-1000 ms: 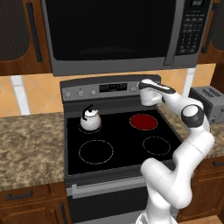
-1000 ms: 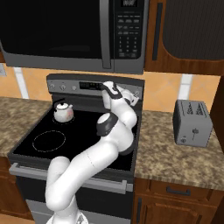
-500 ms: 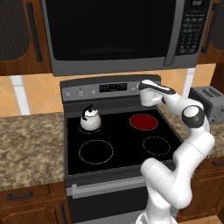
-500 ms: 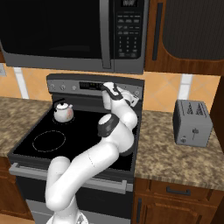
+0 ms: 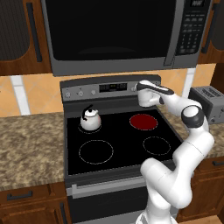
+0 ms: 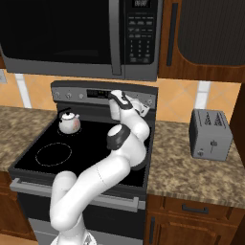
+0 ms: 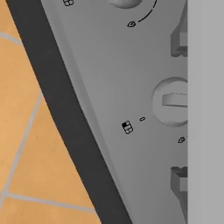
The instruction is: Turn off the rear right burner of the stove.
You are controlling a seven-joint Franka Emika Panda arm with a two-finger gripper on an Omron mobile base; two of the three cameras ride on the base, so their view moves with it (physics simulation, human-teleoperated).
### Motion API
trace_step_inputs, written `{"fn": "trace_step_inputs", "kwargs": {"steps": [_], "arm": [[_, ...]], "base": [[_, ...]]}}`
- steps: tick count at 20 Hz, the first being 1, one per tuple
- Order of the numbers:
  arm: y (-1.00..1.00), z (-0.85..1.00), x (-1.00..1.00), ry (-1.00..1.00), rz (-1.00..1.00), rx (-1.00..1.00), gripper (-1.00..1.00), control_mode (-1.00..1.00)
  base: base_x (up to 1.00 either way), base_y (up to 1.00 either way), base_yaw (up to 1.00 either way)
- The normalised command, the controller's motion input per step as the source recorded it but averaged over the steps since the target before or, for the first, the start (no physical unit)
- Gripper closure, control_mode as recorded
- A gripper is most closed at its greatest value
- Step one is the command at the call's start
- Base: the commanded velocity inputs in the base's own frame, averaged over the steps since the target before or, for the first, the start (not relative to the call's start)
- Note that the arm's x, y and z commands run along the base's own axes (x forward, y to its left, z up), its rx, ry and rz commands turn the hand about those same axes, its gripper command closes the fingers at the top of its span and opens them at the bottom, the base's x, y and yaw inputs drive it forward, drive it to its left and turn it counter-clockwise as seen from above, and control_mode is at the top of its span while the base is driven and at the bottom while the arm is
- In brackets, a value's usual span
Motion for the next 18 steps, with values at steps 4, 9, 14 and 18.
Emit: {"fn": "trace_step_inputs", "kwargs": {"steps": [4, 9, 14, 18], "arm": [[-0.02, 0.07, 0.01, 0.00, 0.00, 0.00, -1.00, -1.00], [-0.05, 0.12, 0.00, 0.00, 0.00, 0.00, -1.00, -1.00], [-0.01, 0.03, 0.00, 0.00, 0.00, 0.00, -1.00, -1.00], [-0.04, -0.14, 0.00, 0.00, 0.00, 0.00, -1.00, -1.00]], "base": [[0.00, 0.00, 0.00], [0.00, 0.00, 0.00], [0.00, 0.00, 0.00], [0.00, 0.00, 0.00]]}}
